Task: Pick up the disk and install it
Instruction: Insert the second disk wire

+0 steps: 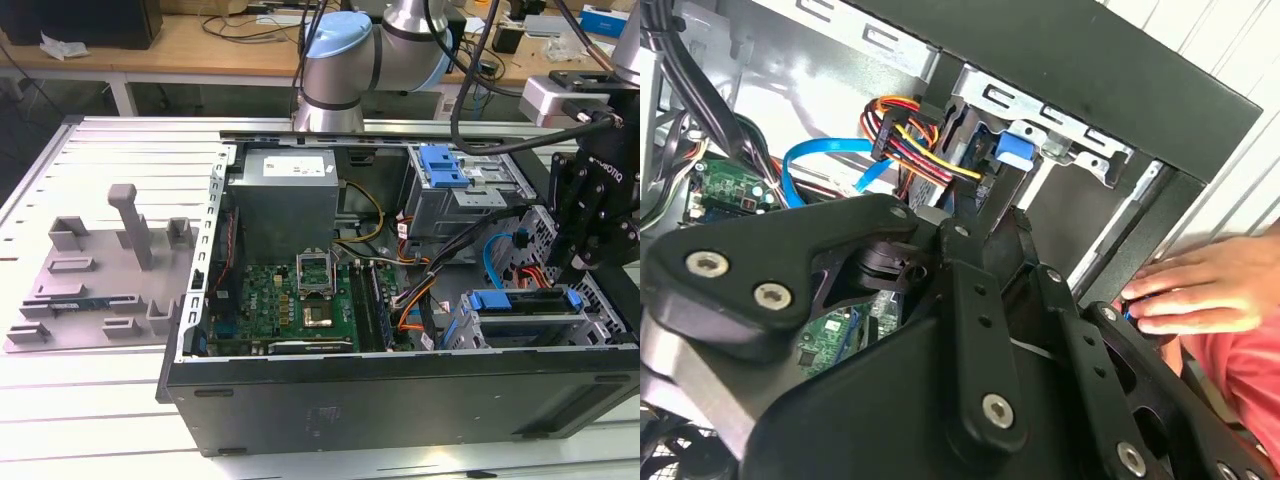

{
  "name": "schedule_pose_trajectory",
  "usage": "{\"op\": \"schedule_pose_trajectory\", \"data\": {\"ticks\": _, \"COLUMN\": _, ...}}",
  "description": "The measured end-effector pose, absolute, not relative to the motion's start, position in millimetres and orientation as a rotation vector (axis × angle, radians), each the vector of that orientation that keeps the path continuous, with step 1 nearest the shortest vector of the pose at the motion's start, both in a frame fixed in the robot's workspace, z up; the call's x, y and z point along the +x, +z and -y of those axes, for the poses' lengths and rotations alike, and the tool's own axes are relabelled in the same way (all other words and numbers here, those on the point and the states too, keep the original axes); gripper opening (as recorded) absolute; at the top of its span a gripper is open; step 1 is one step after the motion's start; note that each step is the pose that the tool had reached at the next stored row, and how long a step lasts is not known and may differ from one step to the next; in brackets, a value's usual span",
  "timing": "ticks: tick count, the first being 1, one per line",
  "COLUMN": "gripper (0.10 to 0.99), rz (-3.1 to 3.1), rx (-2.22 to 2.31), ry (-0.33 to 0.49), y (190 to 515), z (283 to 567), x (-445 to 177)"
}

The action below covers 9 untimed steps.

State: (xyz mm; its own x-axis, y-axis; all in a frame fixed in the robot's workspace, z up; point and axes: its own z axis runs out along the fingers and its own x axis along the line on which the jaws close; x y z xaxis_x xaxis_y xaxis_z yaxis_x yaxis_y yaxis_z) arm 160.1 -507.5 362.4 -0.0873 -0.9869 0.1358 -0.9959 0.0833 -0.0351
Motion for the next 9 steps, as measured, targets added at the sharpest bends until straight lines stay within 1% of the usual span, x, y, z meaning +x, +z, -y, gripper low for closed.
{"op": "schedule_pose_trajectory", "data": {"ticks": 2, "gripper": 0.302, "rz": 2.246, "rx": 2.062, "ry": 0.196, "y": 362.7, "z": 499.4, "x": 160.1}}
{"op": "schedule_pose_trajectory", "data": {"ticks": 4, "gripper": 0.302, "rz": 2.218, "rx": 2.037, "ry": 0.25, "y": 370.8, "z": 480.8, "x": 160.1}}
{"op": "schedule_pose_trajectory", "data": {"ticks": 9, "gripper": 0.302, "rz": 2.167, "rx": 1.992, "ry": 0.34, "y": 381.7, "z": 455.5, "x": 159.5}}
